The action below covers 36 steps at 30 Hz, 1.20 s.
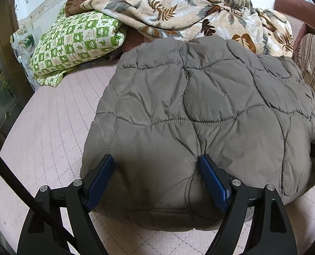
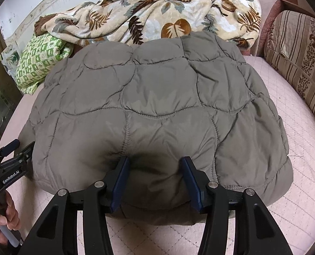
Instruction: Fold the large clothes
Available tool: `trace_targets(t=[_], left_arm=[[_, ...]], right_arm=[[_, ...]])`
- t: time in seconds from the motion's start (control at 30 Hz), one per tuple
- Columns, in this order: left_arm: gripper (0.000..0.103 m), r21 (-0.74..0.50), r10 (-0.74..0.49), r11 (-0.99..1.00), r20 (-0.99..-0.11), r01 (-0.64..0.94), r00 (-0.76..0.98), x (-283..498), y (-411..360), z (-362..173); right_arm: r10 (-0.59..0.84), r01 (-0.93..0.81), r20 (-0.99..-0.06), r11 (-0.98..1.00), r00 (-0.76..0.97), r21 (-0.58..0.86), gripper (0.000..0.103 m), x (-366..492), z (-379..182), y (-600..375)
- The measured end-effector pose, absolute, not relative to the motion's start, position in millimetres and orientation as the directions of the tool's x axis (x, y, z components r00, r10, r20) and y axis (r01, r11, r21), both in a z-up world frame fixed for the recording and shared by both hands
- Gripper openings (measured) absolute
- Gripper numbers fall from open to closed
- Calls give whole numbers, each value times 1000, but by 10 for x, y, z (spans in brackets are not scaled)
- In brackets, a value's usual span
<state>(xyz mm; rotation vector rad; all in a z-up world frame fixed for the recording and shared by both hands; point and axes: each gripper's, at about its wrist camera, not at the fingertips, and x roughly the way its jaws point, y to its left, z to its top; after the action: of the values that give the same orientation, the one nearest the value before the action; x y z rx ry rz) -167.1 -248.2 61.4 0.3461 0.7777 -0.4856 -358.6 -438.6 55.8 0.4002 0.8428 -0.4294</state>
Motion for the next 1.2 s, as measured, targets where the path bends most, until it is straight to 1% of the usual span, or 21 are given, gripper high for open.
trace_targets(t=[0.17, 0.3, 0.7, 0.93, 1.2], left_arm=[[83, 133, -274, 840, -732, 526, 624, -1681, -2512, 571], [83, 116, -281, 847, -732, 519, 621, -1724, -2439, 596], [82, 87, -298, 856, -723, 510, 623, -1996, -2146, 731], [82, 111, -297, 840, -724, 531, 622, -2114, -2181, 685], [82, 84, -291, 851, -747, 519, 598, -1992, -2223, 606]], right_arm=[[-219, 512, -788, 848, 576, 139, 58, -3536, 505, -4368], [-229, 511, -781, 850, 581, 130, 58, -3555, 497, -4354], [-285, 505, -741, 859, 608, 84, 58, -3964, 721, -4116], [-283, 506, -725, 856, 628, 105, 58, -4061, 781, -4031], [-286, 536, -744, 836, 603, 113, 58, -4020, 697, -4121]])
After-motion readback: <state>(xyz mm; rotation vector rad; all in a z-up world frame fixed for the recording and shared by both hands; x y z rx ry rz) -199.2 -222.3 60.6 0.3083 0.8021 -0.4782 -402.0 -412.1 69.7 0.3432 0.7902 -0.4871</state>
